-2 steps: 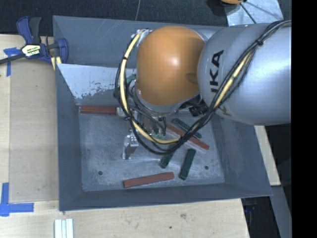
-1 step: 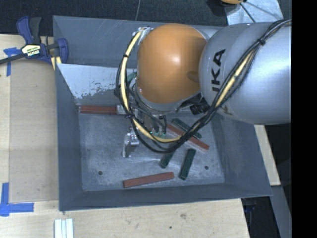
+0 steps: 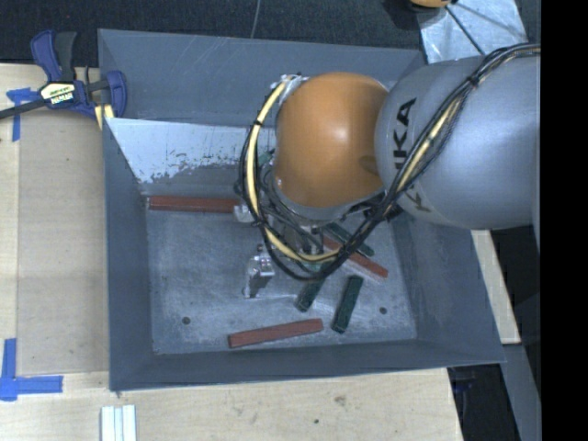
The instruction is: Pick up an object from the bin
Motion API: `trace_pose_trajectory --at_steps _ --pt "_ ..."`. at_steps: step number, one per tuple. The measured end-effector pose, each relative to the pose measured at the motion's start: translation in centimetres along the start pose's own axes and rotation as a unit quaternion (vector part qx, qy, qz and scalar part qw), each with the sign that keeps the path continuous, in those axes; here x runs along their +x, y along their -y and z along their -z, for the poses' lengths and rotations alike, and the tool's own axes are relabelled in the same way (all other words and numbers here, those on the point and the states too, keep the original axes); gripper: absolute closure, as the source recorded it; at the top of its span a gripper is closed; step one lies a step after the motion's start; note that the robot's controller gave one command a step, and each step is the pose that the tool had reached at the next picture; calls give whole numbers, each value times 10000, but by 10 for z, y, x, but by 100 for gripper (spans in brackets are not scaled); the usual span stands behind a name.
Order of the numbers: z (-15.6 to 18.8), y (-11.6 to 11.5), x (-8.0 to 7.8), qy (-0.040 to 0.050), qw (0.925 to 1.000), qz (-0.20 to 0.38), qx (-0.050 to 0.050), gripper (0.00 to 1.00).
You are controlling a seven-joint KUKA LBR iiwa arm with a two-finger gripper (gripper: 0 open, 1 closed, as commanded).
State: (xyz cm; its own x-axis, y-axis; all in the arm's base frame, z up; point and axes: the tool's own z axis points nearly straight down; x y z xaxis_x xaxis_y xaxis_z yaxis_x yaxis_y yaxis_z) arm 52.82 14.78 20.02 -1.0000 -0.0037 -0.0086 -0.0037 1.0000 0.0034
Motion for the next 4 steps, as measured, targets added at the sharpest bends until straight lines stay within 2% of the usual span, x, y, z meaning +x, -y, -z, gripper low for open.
trace_pose_trajectory --at_steps 1,2,3,4 --pt "-15 10 -3 -11 10000 -21 9 0" --pt "-76 38 7 -14 9994 344 8 0" --pt "-123 83 11 104 9990 -439 -11 100" --pt "-123 83 11 103 9990 -439 -11 100"
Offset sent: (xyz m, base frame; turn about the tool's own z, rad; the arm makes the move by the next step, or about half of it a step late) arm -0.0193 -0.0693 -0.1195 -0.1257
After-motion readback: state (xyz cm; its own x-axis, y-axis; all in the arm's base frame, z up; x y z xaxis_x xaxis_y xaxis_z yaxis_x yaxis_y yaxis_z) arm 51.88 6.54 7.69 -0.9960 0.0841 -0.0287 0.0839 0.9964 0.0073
